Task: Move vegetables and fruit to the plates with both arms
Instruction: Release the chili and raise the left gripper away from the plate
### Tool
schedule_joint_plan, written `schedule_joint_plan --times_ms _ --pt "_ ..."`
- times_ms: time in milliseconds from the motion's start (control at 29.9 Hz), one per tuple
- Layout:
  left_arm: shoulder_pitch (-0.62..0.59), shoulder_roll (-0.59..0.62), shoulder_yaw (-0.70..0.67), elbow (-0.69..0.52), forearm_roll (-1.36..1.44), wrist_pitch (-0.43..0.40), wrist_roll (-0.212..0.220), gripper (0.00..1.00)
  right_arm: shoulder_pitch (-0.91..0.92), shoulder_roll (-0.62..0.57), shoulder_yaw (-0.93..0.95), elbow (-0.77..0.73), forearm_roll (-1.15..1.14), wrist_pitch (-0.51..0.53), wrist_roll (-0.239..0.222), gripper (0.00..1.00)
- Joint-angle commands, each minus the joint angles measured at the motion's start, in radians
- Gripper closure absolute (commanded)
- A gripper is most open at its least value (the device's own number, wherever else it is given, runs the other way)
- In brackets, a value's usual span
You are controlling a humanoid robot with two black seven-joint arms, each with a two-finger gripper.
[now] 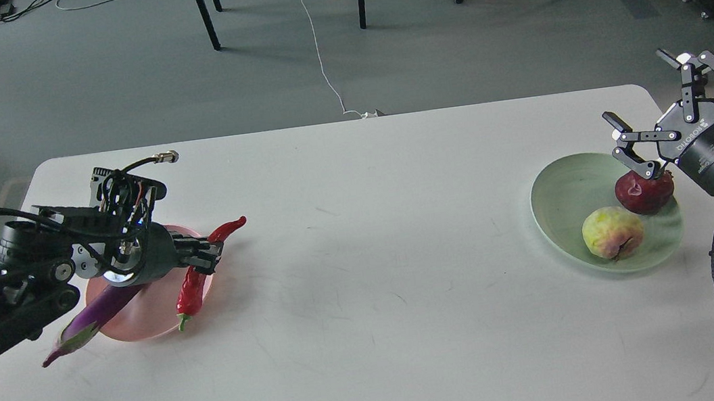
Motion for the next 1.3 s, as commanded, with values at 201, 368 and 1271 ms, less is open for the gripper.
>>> schedule_joint_plan --times_ms 201,368,1271 --pt "0.005 0.032 0.001 0.030 0.051 0.000 -0.049 0.78 0.000 -0.001 -0.001 0.000 0.000 -0.001 0.000 0.01" --pt "0.005 0.032 0.001 0.032 0.050 0.000 -0.049 0.41 0.000 -0.001 0.001 0.000 0.000 -0.001 0.000 0.01" --pt "0.183 -0.167 -0.465 0.071 -1.108 0.409 -0.267 0.00 0.055 0.076 0.018 0.002 -0.003 -0.066 0.000 0.01"
